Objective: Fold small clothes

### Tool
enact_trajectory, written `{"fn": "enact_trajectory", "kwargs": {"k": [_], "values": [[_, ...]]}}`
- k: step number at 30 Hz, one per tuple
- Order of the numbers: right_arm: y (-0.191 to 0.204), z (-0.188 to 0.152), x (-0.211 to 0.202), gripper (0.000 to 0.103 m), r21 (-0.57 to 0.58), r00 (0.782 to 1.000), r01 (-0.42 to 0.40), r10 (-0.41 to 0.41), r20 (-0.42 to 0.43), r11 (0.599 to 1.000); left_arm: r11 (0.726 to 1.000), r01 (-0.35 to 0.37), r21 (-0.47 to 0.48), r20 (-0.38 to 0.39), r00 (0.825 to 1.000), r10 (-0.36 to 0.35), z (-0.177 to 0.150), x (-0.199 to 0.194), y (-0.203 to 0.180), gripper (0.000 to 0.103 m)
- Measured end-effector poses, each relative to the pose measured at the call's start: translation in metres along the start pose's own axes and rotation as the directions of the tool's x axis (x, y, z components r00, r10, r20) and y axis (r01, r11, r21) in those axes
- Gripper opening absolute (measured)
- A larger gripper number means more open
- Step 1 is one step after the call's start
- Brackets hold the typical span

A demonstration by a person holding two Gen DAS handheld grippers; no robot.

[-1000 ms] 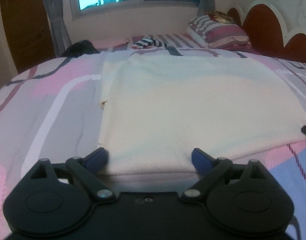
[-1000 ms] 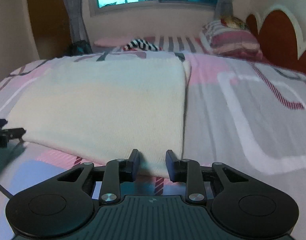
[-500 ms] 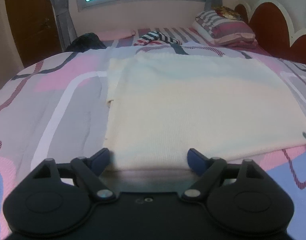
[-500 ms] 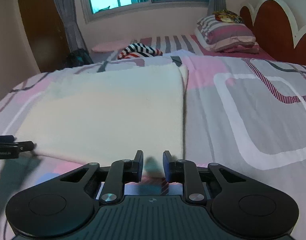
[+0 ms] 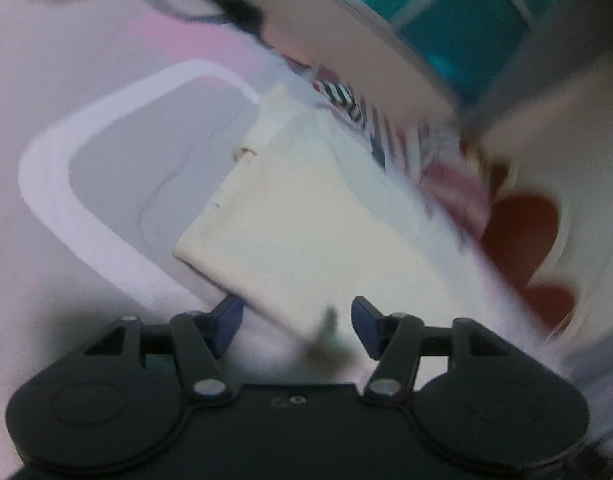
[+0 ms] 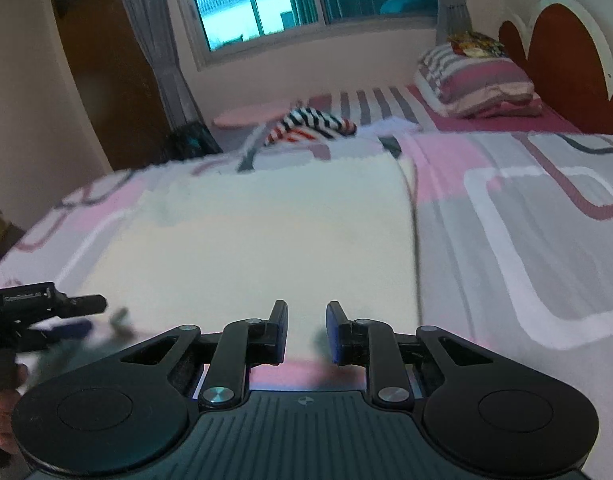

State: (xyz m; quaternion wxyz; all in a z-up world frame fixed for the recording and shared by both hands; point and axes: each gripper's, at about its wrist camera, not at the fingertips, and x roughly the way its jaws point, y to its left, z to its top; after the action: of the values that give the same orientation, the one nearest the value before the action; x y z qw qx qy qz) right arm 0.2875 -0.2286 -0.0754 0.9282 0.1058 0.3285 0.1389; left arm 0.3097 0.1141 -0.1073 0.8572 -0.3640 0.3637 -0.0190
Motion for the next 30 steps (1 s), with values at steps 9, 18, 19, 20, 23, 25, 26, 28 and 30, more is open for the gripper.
{"fn": "enact_trajectory", "kwargs": {"k": [9, 18, 19, 20, 23, 25, 26, 28, 30], "values": [[0.013, 0.022, 0.042, 0.000, 0.025, 0.998, -0.062, 0.062, 0.030, 0.998, 0.984, 0.097, -0.148, 0.112, 0.990, -0.081, 0.013, 0.033, 0.013, 0.056], [0.031, 0.040, 0.099, 0.000, 0.060, 0.994, -0.110, 0.108, 0.033, 0.992, 0.984, 0.085, -0.156, 0.178, 0.982, -0.057, 0.019, 0.059, -0.003, 0.056], [0.031, 0.041, 0.104, 0.000, 0.068, 0.993, -0.113, 0.112, 0.028, 0.991, 0.985, 0.077, -0.152, 0.182, 0.982, -0.049, 0.020, 0.061, -0.005, 0.056], [0.032, 0.041, 0.110, 0.000, 0.070, 0.994, -0.112, 0.111, 0.023, 0.991, 0.985, 0.075, -0.153, 0.186, 0.982, -0.045, 0.022, 0.063, -0.006, 0.056], [0.033, 0.044, 0.122, 0.000, 0.085, 0.992, -0.121, 0.118, 0.036, 0.989, 0.988, 0.045, -0.146, 0.175, 0.984, -0.019, 0.026, 0.066, -0.007, 0.038], [0.032, 0.046, 0.126, 0.000, 0.101, 0.991, -0.130, 0.126, 0.044, 0.986, 0.985, 0.036, -0.169, 0.172, 0.985, -0.007, 0.028, 0.066, 0.000, 0.026], [0.032, 0.046, 0.129, 0.000, 0.104, 0.990, -0.137, 0.134, 0.043, 0.985, 0.982, 0.040, -0.182, 0.171, 0.985, -0.008, 0.029, 0.067, 0.005, 0.019], [0.032, 0.046, 0.134, 0.000, 0.102, 0.990, -0.137, 0.134, 0.039, 0.985, 0.980, 0.056, -0.190, 0.174, 0.985, -0.022, 0.028, 0.068, 0.012, 0.018], [0.029, 0.044, 0.143, 0.000, 0.116, 0.992, -0.127, 0.127, 0.010, 0.985, 0.982, 0.062, -0.180, 0.179, 0.983, -0.029, 0.027, 0.067, 0.013, 0.014]]}}
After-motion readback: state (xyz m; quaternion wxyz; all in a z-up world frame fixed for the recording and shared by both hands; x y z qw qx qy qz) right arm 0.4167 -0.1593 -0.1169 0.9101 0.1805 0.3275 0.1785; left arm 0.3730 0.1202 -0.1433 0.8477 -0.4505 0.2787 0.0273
